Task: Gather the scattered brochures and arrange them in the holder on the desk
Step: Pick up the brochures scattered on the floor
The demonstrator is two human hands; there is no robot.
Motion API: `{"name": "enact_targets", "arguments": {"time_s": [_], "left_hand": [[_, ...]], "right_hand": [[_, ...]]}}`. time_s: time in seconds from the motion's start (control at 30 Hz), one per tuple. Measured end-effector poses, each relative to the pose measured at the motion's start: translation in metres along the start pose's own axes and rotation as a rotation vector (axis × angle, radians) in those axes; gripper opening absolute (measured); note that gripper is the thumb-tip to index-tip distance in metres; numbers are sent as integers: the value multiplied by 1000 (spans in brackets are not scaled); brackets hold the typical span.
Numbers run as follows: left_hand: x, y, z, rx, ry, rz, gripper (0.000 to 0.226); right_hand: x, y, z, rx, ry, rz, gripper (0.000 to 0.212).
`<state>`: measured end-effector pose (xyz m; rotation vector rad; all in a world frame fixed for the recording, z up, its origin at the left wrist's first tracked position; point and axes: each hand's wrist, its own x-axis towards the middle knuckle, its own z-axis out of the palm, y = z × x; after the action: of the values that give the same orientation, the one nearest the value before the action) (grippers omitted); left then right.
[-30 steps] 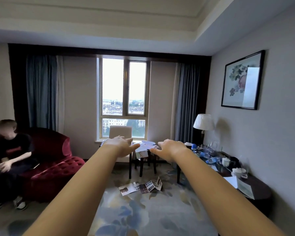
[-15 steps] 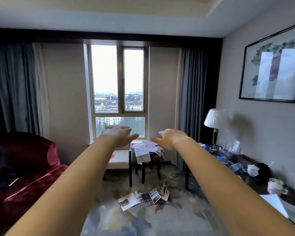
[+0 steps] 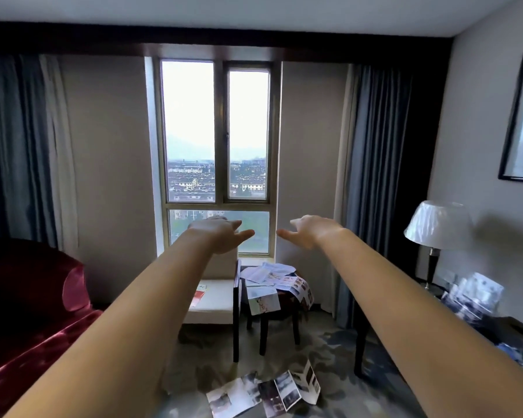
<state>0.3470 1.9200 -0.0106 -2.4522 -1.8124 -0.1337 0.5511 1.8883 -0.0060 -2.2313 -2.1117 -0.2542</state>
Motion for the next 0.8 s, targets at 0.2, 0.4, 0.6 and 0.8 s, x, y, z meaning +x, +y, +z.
{"name": "enact_targets", "arguments": {"time_s": [0.2, 0.4, 0.6, 0.8], "left_hand": [[141, -20, 33, 5, -20, -7, 75], [290, -41, 62, -33, 3, 32, 73], [436, -59, 65, -21, 26, 75, 74], [552, -58, 89, 30, -26, 119, 73]], "right_hand": [[137, 13, 34, -3, 1, 7, 75], [276, 27, 76, -21, -2, 48, 72], [410, 44, 92, -12, 0, 106, 69], [522, 63, 117, 4, -8, 111, 69]]}}
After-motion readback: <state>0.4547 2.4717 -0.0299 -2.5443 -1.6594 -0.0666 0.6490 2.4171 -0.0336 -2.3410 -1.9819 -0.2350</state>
